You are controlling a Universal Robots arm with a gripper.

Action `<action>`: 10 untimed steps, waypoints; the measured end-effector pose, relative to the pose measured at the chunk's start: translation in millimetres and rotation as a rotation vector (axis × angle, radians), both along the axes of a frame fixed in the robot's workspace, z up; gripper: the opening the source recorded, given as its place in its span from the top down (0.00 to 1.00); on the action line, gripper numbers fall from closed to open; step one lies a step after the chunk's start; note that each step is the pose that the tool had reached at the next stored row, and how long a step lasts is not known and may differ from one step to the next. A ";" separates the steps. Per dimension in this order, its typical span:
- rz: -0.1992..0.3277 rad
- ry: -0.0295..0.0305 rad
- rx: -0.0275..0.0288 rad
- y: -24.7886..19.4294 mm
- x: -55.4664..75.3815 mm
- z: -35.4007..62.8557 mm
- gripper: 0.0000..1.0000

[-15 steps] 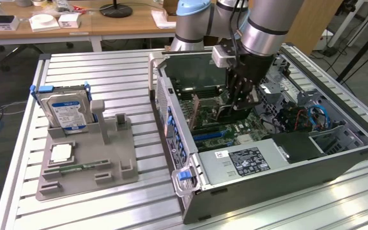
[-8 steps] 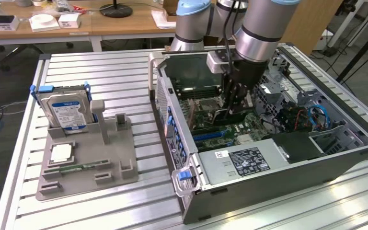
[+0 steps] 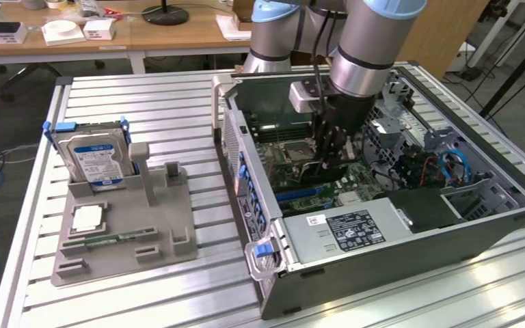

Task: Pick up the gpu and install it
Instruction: 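Insert the gpu into the slot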

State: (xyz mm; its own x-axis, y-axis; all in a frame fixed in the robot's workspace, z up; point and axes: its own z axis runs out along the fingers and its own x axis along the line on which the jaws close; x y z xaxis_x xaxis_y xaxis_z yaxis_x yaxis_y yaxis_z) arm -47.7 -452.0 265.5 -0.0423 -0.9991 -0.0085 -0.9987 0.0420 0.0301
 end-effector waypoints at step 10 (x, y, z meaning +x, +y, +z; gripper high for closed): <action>0.000 0.0000 -0.0075 -3.5 -5.1 -10.1 0.74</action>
